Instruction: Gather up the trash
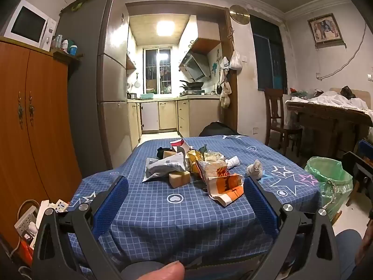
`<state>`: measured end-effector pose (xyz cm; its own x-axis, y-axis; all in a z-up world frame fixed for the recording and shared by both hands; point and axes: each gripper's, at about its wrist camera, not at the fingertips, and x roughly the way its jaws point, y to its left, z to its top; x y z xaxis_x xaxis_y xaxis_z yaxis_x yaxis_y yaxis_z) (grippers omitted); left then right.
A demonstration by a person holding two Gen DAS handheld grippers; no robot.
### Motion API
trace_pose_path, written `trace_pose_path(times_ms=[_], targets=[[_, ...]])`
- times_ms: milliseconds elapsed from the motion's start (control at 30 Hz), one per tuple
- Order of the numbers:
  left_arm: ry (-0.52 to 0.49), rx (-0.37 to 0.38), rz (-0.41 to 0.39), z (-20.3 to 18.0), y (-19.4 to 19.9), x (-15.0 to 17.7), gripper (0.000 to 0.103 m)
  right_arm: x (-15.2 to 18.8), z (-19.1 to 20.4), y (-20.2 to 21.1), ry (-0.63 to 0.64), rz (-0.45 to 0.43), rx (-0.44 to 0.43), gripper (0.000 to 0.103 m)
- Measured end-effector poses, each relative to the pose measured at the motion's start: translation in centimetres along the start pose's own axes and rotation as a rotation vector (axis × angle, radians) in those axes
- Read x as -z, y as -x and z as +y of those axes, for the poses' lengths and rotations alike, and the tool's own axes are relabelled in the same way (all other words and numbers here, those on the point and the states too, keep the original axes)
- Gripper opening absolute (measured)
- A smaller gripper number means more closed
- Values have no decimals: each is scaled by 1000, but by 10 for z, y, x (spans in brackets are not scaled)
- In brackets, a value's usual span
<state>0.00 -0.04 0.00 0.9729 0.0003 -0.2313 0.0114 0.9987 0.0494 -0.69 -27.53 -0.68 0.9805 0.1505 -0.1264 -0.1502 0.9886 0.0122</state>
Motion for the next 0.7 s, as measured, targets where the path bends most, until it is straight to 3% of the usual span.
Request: trace_pose_path(times_ms=[700], targets=[[2,14,32,-2,-5,1,98,5,0,-7,-1,34,-2,98]])
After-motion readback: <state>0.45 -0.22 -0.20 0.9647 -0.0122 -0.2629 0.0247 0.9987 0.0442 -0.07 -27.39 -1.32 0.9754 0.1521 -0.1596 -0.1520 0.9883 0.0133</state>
